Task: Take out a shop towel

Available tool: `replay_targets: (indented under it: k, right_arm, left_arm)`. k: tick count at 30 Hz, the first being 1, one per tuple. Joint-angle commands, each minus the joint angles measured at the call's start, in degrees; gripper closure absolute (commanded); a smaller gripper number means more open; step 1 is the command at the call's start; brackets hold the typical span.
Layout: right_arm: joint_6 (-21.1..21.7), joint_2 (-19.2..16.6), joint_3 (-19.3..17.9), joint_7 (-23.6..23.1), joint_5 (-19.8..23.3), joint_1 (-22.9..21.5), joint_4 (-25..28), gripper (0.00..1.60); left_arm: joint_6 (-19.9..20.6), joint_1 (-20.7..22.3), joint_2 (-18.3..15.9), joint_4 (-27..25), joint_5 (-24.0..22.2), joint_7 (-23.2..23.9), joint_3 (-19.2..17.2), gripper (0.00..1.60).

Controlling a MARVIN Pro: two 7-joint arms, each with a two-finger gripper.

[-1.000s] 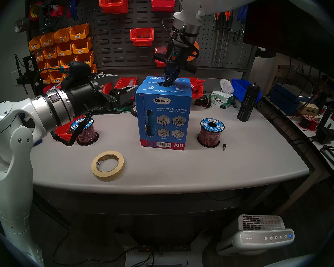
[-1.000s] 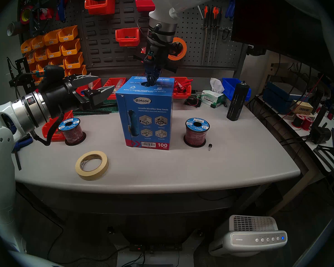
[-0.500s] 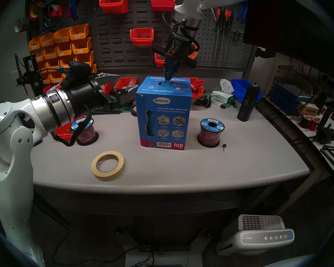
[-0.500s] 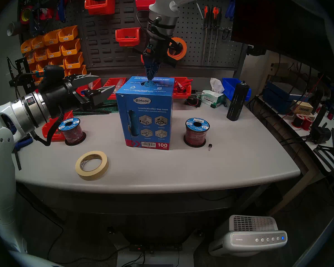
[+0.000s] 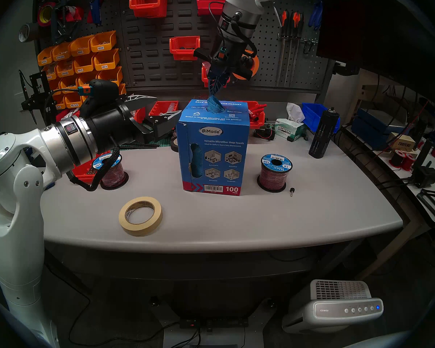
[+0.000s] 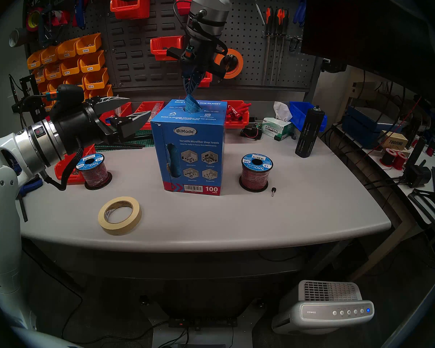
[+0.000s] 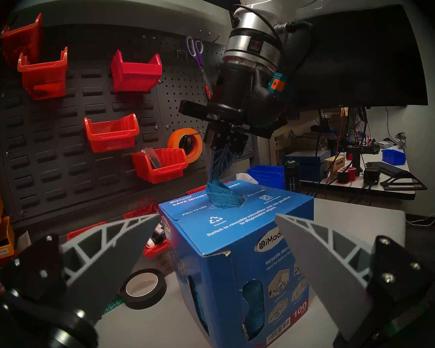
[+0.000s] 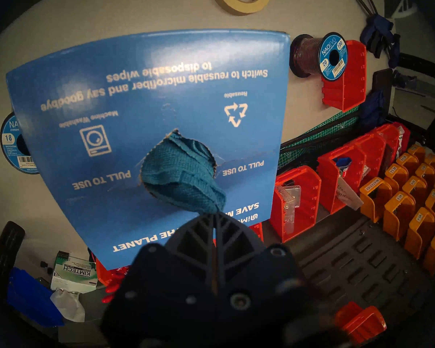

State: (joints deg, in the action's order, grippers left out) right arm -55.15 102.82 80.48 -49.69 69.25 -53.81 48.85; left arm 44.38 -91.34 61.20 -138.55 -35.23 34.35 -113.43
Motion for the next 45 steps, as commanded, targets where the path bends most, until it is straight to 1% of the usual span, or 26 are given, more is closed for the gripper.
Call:
replay_targets:
  k: [1,45]
  right_arm:
    - [0.15,-1.70,-0.04,-2.35,0.60,-3.31,-2.72,1.60]
    - [0.15,-6.22,-2.65,-1.70,5.09,-6.64,-7.73,1.60]
  left_arm:
    - [-1.10,1.40,0.03,-1.13,-0.21,0.22,-0.17,0.00]
    - [-1.86,1.49,1.58,-1.36,-0.17,2.88,0.39,0.00]
